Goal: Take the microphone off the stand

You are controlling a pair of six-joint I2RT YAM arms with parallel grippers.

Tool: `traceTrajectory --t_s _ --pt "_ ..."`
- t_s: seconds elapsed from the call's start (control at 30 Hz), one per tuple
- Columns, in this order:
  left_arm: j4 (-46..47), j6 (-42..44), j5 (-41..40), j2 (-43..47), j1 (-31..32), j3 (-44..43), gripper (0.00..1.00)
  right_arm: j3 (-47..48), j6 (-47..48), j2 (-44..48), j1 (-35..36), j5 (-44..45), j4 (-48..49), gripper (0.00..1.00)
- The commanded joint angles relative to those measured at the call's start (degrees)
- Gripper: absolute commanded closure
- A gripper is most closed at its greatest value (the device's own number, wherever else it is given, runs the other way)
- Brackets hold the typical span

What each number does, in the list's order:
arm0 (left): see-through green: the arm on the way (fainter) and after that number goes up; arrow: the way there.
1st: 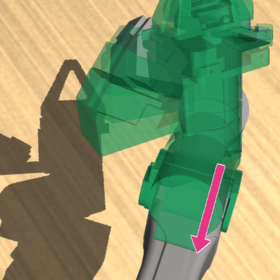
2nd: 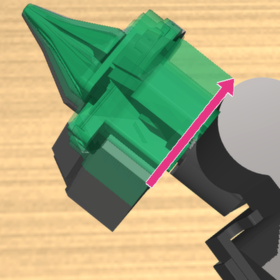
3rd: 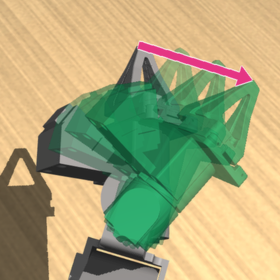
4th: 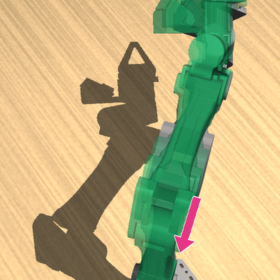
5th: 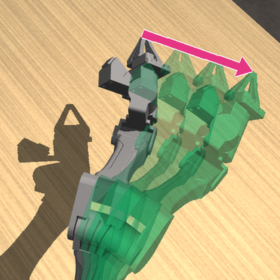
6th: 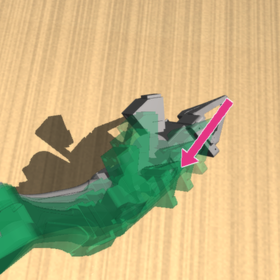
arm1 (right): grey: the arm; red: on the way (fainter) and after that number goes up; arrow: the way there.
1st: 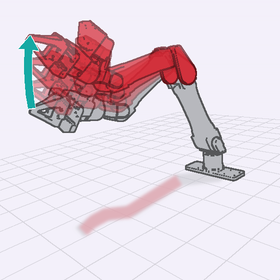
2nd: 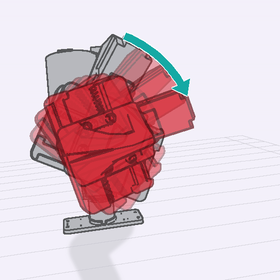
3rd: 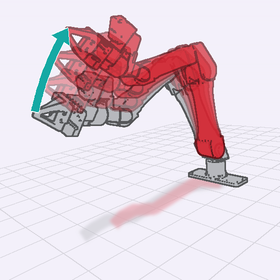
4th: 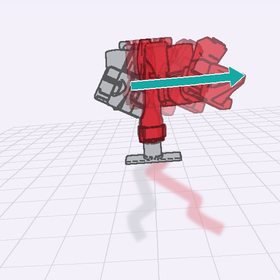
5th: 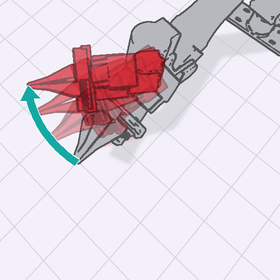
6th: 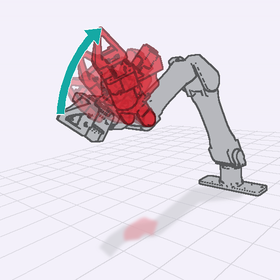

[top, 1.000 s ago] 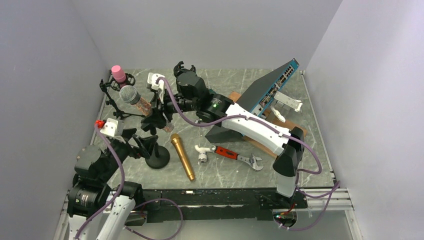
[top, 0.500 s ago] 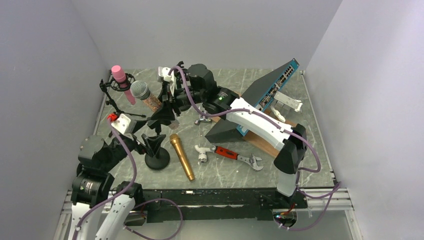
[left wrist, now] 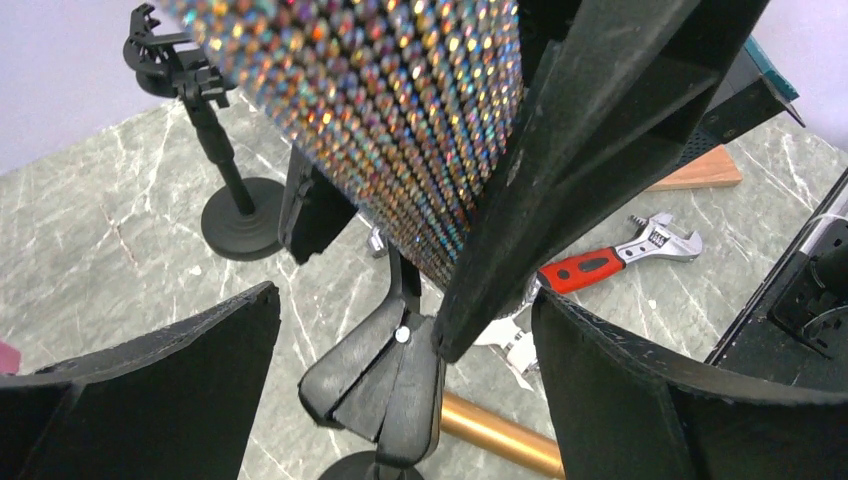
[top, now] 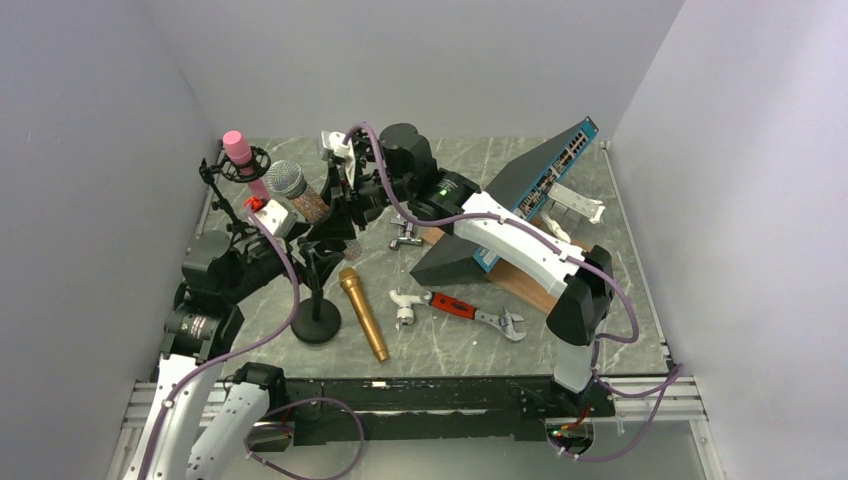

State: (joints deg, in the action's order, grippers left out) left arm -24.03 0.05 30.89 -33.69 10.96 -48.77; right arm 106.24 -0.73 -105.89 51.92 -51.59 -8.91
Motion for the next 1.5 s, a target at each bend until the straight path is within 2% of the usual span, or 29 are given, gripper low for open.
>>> traceTrajectory --t_s 0.0,0.07,0.2,0.27,0.33,0.53,0.63,0.73,0.87,1.0,1.07,1.17,1.33,1.47 --pt "5.50 2.77 5.20 -0.59 0.08 -0.72 0.04 0.23 -2.97 0.21 -0.16 -3.67 -0.99 1.00" --pt "5.21 2.94 5.91 -0.26 0.11 -0.35 0.12 0.00 -3.00 0.55 -0.41 -3.65 -1.07 1.00" --pt "5.13 3.08 7.06 1.52 0.09 1.17 0.43 -0.45 -2.92 0.97 -0.55 -3.72 -0.89 1.00" --pt "5.29 3.38 7.71 2.44 0.11 1.72 0.65 -0.71 -3.00 1.16 -0.53 -3.49 -0.49 1.00" --pt "4.12 3.54 6.53 2.83 0.07 1.40 0.98 -1.13 -3.40 1.44 -0.58 -2.70 0.34 1.00" --pt "3.93 3.14 1.97 5.34 0.28 2.41 1.00 -2.29 -5.29 2.21 -0.49 -0.41 4.24 1.00" --pt "3.53 2.80 0.89 5.50 0.37 2.11 1.00 -3.38 -6.75 3.07 -0.49 3.95 6.70 1.00" --pt "1.87 2.71 -1.23 5.67 0.37 1.35 1.00 -3.48 -9.82 4.30 -0.46 14.55 7.65 1.00" --pt "-0.66 2.56 -7.71 7.21 0.46 0.96 1.00 -4.08 -15.84 7.51 -0.50 37.67 6.16 1.00" --pt "-1.06 1.33 -15.77 10.29 0.46 1.31 1.00 -10.63 -20.61 14.58 -0.61 50.77 8.62 1.00" --pt "-1.00 0.40 -21.94 11.85 0.46 1.11 1.00 -12.23 -20.14 17.41 -0.55 52.68 7.83 1.00" --pt "-0.04 -4.22 -35.88 13.49 0.46 0.75 1.00 -14.38 -19.15 20.22 -0.50 53.45 5.63 1.00" --pt "0.57 -8.34 -50.77 13.38 0.42 0.84 1.00 -23.57 -20.27 25.52 -0.47 52.71 6.26 1.00" --pt "1.91 -12.11 -51.13 14.28 0.46 4.04 1.00 -29.45 -22.46 26.89 1.04 53.31 3.73 1.00"
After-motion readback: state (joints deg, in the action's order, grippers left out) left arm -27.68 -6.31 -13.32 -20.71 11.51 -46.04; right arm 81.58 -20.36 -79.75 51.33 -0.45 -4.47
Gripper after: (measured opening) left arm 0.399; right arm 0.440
